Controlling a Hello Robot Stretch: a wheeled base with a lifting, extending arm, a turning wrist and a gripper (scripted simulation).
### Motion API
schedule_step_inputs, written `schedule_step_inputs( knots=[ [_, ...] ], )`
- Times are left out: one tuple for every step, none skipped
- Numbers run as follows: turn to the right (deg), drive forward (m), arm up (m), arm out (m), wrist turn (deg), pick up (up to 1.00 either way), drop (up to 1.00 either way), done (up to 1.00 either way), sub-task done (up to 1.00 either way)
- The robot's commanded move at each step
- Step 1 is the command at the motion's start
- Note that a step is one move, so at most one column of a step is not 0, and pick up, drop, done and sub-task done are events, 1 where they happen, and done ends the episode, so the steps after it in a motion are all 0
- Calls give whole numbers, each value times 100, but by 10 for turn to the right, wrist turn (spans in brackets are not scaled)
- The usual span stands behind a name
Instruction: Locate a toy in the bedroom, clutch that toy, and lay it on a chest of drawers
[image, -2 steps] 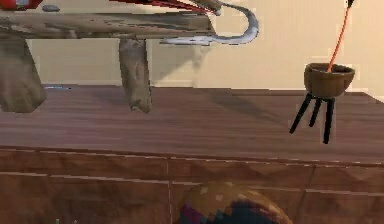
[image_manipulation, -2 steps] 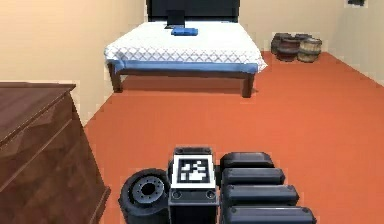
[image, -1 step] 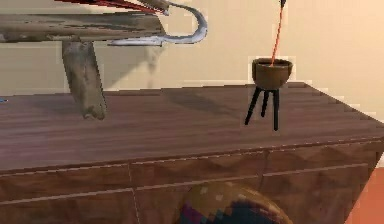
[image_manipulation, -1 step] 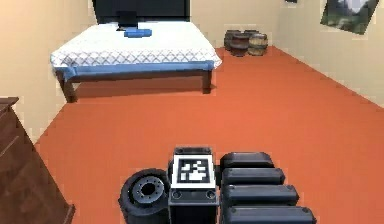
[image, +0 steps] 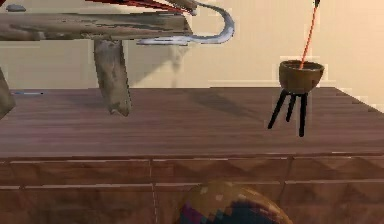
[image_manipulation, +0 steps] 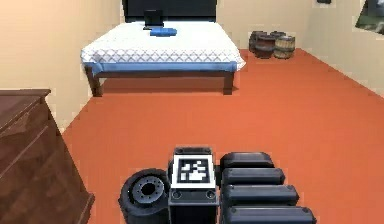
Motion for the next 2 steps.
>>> schedule_step_inputs(
  knots=[
    [0, 30, 0, 0, 0, 0, 0, 0, 0],
    [-30, 0, 0, 0, 0, 0, 0, 0, 0]
  ],
)
